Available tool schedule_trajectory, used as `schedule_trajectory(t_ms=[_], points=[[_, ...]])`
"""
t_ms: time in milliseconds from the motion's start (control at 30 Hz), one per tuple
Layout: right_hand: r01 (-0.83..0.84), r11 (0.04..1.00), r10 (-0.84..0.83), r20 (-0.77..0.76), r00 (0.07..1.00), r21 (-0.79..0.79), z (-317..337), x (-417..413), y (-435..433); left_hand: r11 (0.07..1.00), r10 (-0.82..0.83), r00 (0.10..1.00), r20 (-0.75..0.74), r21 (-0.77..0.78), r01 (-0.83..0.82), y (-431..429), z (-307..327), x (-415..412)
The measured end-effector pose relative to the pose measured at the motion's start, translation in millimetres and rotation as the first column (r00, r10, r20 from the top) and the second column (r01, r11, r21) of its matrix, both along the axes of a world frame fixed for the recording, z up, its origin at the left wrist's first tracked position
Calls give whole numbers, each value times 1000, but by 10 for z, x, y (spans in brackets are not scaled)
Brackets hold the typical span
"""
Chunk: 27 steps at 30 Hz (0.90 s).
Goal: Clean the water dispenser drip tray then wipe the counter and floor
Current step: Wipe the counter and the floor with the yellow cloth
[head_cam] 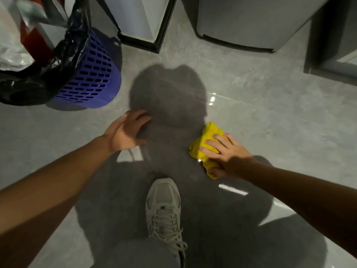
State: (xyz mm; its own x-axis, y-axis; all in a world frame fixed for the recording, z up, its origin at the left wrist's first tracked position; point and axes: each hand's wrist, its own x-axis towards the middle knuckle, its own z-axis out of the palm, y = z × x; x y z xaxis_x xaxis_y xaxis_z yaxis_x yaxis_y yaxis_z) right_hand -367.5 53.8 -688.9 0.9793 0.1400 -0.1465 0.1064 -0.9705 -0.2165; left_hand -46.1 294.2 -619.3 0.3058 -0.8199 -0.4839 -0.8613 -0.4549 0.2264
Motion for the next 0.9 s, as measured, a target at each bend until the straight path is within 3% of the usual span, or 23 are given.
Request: schedule_trajectory(t_ms=[100,167,233,300,400,533,700,833,900], points=[[290,953,-289,23,957,-87,82,-405,86,1000,-17,1000,-23,-14,17,-141,25,-213],[504,854,-516,-97,851,-128,238,-455,156,999,-32,998,-53,4,32,-266,47,-390],[664,732,-668,-353,655,-154,492,-403,181,996,-3,988,-155,86,16,-379,124,-554],[780,608,-700,-566,436,-150,788,-374,189,967,73,961,-268,253,-3,-458,304,-687],[906,410,-683,-695,225,-109,1430,-420,223,900,86,953,-290,434,51,-467,793,-882],[966,257,-648,-738,187,19,2634,-665,352,877,175,940,-292,481,-14,-454,1802,-1136],[993,-75,-633,-774,22,90,4524,-808,399,864,203,929,-309,504,-21,-518,3502,-1248],[976,-171,-671,-742,-13,137,6015,-907,258,864,186,934,-305,503,-8,-696,4948,-1304],[945,-270,-683,-728,-54,183,6654,-961,164,874,172,932,-320,486,5,-842,5599,-1306]])
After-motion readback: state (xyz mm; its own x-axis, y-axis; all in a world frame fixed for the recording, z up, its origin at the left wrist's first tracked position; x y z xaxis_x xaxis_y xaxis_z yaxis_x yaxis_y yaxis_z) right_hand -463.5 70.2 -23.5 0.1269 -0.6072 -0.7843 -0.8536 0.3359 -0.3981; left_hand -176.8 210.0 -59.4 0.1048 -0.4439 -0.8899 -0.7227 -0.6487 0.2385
